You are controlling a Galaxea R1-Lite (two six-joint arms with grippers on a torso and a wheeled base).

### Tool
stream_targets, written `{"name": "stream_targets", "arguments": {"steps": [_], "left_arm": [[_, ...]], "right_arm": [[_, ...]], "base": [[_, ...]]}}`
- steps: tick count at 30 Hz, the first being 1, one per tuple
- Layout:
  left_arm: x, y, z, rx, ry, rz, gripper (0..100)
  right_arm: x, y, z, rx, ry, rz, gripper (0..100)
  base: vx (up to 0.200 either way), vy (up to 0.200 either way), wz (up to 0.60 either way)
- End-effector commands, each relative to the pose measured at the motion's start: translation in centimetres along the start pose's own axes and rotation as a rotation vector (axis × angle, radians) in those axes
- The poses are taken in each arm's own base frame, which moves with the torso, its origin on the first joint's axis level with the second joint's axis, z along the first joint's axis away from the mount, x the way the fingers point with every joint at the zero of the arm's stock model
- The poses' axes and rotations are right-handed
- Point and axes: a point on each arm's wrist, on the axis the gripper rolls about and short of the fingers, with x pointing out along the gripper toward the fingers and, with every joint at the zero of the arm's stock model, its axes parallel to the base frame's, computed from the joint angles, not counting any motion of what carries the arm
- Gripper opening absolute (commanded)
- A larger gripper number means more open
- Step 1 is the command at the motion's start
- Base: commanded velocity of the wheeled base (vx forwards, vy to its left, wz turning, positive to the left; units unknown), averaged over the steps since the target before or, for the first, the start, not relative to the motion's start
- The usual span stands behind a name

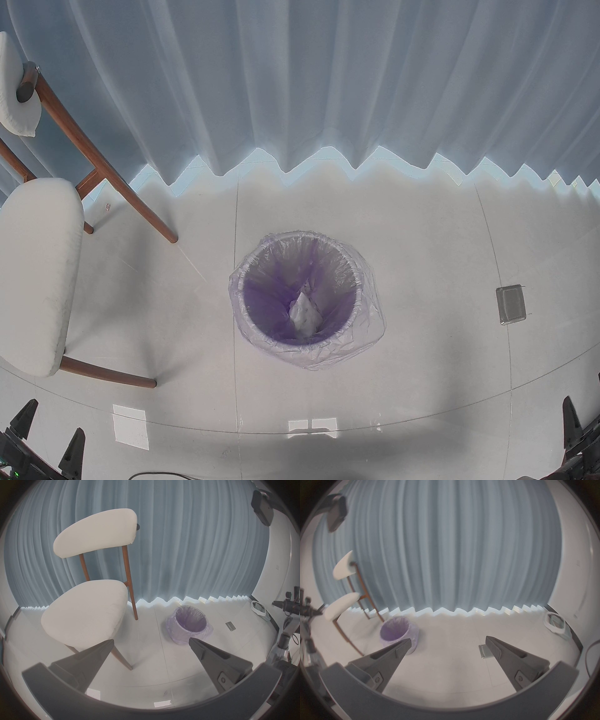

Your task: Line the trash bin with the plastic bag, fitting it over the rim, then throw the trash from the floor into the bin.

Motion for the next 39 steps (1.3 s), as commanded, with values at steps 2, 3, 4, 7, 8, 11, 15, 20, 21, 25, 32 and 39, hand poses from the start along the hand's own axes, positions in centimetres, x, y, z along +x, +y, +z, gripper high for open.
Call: {"name": "stream_targets", "arguments": {"steps": [2, 3, 4, 7, 8, 11, 15, 20, 21, 25, 32, 39], "left_arm": [[0.1, 0.0, -0.4, 0.014, 0.024, -0.008, 100], [0.1, 0.0, -0.4, 0.013, 0.024, -0.006, 100], [0.1, 0.0, -0.4, 0.004, 0.024, -0.001, 100], [0.1, 0.1, -0.5, -0.016, 0.019, 0.034, 100], [0.1, 0.1, -0.5, -0.028, 0.018, 0.048, 100], [0.1, 0.2, -0.5, -0.059, 0.016, 0.079, 100], [0.1, 0.3, -0.5, -0.069, 0.015, 0.128, 100], [0.0, 0.6, -0.4, -0.034, 0.008, 0.314, 100], [0.0, 0.7, -0.4, -0.023, 0.007, 0.359, 100], [-0.7, 0.3, -0.5, 0.063, -0.059, 0.448, 100], [-0.6, 0.1, -0.5, -0.02, -0.081, 0.299, 100], [-0.5, -0.3, -0.5, -0.016, -0.078, 0.092, 100]], "right_arm": [[-0.1, 0.2, -0.4, -0.05, 0.025, 0.069, 100], [-0.1, 0.1, -0.4, -0.042, 0.027, 0.064, 100], [-0.1, 0.0, -0.4, 0.019, 0.027, -0.001, 100], [-0.1, -0.4, -0.4, 0.039, 0.019, -0.178, 100], [-0.1, -0.4, -0.4, 0.035, 0.012, -0.184, 100], [0.0, -0.4, -0.4, 0.036, -0.004, -0.187, 100], [0.0, -0.4, -0.4, 0.013, -0.004, -0.199, 100], [0.0, -0.5, -0.4, -0.025, 0.0, -0.24, 100], [0.0, -0.5, -0.4, -0.028, 0.002, -0.247, 100], [0.0, -0.3, -0.4, -0.03, 0.006, -0.128, 100], [0.0, -0.4, -0.5, 0.01, 0.019, -0.165, 100], [0.0, -0.5, -0.4, -0.017, 0.005, -0.211, 100]], "base": [[0.0, 0.0, 0.0], [0.0, 0.0, 0.0], [0.0, 0.0, 0.0], [0.0, 0.0, 0.0], [0.0, 0.0, 0.0], [0.0, 0.0, 0.0], [0.0, 0.0, 0.0], [0.0, 0.0, 0.0], [0.0, 0.0, 0.0], [0.0, 0.0, 0.0], [0.0, 0.0, 0.0], [0.0, 0.0, 0.0]]}}
